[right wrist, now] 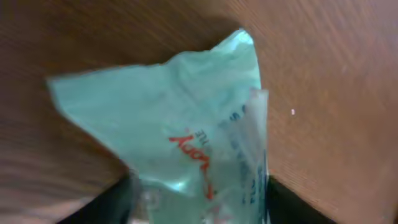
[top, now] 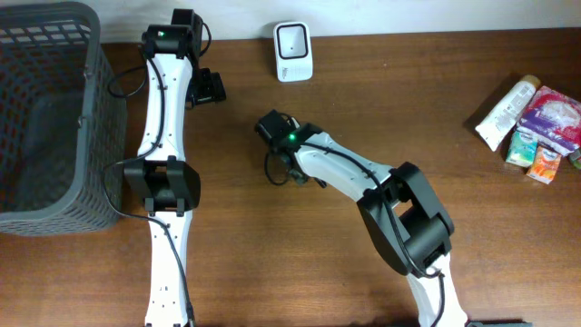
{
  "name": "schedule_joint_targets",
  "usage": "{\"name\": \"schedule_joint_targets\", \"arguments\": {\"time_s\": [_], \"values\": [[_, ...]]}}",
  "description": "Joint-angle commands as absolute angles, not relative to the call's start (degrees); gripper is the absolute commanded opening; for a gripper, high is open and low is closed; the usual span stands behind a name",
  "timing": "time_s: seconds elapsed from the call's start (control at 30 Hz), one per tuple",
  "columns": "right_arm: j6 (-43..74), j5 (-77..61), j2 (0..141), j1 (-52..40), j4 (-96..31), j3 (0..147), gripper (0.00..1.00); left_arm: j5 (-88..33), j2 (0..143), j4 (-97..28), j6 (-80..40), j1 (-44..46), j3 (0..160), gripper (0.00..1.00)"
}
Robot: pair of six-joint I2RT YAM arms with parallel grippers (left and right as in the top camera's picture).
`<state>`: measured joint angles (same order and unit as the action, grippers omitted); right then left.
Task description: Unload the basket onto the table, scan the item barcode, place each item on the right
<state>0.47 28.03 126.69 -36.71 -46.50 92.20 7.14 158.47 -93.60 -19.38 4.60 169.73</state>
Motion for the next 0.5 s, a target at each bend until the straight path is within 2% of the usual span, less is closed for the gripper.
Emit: {"name": "schedule_joint_targets", "arguments": {"time_s": [0.0,0.1,0.23,0.33,0.37,0.47], "values": [[0.5,27.4,127.0,-34.7,-47.2,90.7,0.54,7.8,156.5,-93.5,-20.1,4.6,169.5,0.99],[0.5,20.8,127.0,-34.0,-52.1,95.3,0.47,7.8,156.5,-93.5,-20.1,4.6,169.5,0.99],[-0.6,-7.3,127.0,-26.8,-64.1,111.3,0.46,7.8,156.5,-93.5,-20.1,4.6,169.5,0.99],[-4.8,-31.2,127.1,-17.2,-67.6,112.5,0.45,7.8,156.5,-93.5,-20.1,4.6,169.5,0.99],[-8.5,-31.4,127.1,-15.2,-68.9,111.8,0.46,7.8,156.5,-93.5,-20.1,4.6,169.5,0.99],[-8.7,-16.7,127.0,-16.4,-72.1,111.9,0.47,7.8,156.5,-93.5,-20.1,4.6,169.5,0.99]]}}
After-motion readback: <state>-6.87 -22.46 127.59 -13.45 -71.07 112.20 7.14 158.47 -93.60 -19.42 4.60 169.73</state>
